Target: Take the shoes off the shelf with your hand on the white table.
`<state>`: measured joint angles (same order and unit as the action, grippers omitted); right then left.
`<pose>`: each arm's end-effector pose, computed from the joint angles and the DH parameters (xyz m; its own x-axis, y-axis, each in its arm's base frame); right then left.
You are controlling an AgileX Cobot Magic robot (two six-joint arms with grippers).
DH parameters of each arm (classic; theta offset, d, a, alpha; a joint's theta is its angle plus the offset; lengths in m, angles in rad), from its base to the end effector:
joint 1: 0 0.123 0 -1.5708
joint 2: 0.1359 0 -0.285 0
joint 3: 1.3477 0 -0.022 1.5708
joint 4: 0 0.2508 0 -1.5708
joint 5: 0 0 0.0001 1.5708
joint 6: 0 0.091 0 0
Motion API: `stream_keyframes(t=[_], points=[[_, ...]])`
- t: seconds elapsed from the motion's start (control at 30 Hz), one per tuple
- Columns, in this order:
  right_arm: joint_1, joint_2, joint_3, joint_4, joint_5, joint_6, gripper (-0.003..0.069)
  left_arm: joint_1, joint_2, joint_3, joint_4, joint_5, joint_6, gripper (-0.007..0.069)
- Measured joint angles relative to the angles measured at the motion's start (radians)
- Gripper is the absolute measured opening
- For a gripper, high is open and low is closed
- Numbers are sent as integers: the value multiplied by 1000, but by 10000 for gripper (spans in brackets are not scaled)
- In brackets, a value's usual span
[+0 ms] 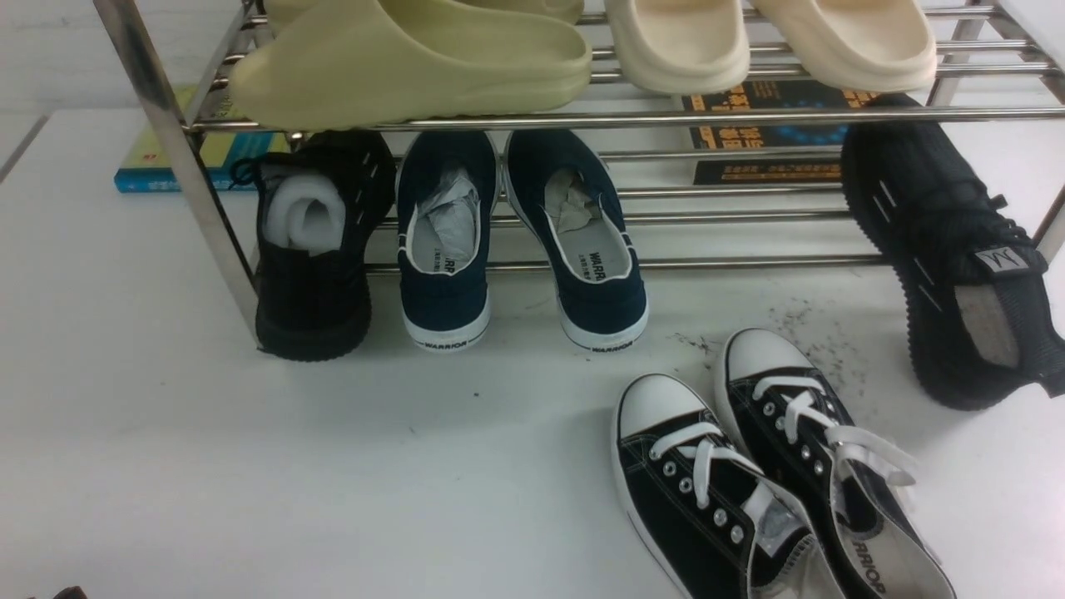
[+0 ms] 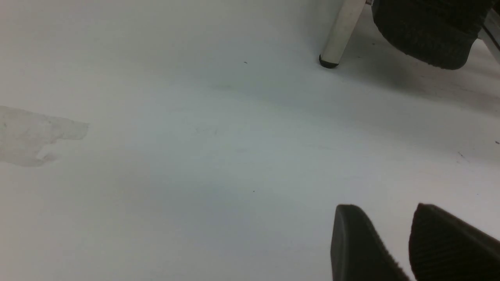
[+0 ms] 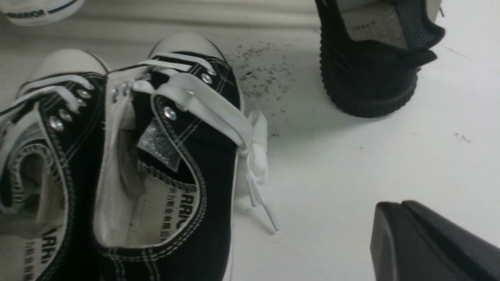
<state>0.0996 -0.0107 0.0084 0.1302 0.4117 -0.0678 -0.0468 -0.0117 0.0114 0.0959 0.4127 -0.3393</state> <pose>0.0506 0.0098 0.1743 -0.3194 0.0199 -0.9474 -0.1321 0.9891 0.0653 0.0514 0.0011 0.1731 -0.3102 -0.2343 -0.9214 -0.0689 0.9721 -0.2240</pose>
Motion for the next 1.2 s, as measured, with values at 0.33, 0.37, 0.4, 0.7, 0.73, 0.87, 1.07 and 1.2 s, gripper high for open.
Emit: stream_keyframes(t=[0.33,0.37,0.4,0.7,0.73,0.87,1.07,1.2], points=[[47,0,1,-110,-9,104,25,0,0,0,0,0,0,242],[47,0,1,-112,-9,105,26,0,0,0,0,0,0,242],[47,0,1,-112,-9,106,27,0,0,0,0,0,0,242],[47,0,1,-112,-9,107,35,0,0,0,0,0,0,242],[47,0,1,-112,-9,107,37,0,0,0,0,0,0,242],[47,0,1,-112,-10,107,42,0,0,0,0,0,0,242],[47,0,1,-112,-10,107,48,0,0,0,0,0,0,242],[47,0,1,-112,-10,107,53,0,0,0,0,0,0,242]])
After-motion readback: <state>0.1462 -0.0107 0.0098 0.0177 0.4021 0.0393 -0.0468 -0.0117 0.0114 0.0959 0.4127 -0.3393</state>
